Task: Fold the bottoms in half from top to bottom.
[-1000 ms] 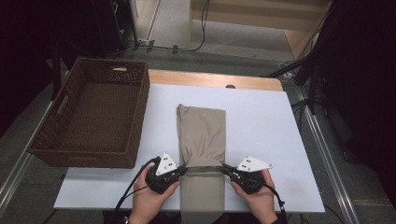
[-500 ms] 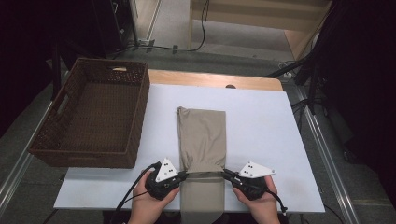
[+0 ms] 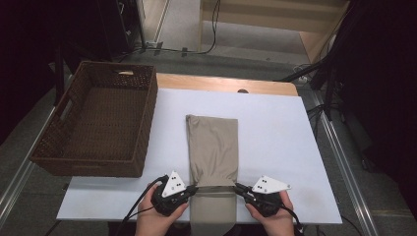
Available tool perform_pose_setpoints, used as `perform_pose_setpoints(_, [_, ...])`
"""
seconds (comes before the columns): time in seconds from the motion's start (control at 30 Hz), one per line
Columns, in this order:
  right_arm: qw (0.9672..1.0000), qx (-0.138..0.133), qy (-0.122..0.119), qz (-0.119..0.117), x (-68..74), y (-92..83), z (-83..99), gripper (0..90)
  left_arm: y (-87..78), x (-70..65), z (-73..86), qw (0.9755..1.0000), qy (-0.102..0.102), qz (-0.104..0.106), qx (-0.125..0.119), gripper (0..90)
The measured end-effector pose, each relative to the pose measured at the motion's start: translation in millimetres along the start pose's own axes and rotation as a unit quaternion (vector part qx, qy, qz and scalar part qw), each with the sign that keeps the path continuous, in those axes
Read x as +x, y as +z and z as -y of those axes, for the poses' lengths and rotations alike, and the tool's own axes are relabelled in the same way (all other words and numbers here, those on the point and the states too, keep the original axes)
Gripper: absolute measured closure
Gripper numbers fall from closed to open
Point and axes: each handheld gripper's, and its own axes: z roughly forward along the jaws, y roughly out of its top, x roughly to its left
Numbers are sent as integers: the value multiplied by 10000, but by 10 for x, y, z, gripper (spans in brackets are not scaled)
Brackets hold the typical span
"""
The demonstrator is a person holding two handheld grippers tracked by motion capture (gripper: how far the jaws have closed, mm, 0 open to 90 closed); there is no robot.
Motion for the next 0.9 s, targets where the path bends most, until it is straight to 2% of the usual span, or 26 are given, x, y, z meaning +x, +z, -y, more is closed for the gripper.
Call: perform_pose_setpoints(0.9, [9999,59,-101,-122,172,-137,85,839,-127,-162,98,9998,33,162,57,881])
